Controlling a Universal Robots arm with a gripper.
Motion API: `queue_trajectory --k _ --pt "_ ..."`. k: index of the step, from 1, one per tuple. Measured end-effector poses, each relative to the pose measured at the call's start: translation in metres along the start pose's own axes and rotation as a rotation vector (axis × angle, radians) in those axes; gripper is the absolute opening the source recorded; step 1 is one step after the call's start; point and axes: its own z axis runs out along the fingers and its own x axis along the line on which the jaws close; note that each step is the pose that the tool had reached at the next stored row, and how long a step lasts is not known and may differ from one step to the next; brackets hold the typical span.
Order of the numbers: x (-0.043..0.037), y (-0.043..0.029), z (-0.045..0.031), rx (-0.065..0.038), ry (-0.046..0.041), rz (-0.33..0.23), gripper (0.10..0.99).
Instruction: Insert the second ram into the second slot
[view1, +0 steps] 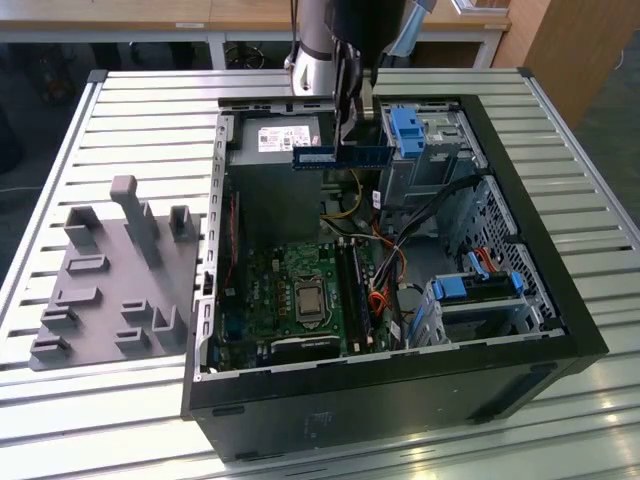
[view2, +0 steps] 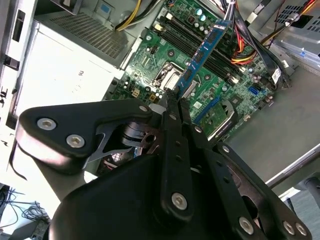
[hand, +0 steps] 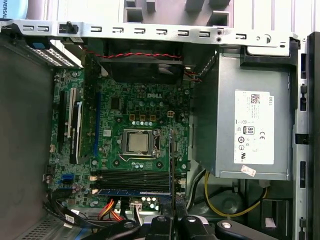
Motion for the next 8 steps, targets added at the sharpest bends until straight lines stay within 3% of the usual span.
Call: queue_trajectory --k 8 --pt "0.0069 0.0002 -0.0001 0.000 0.0000 0.000 0.137"
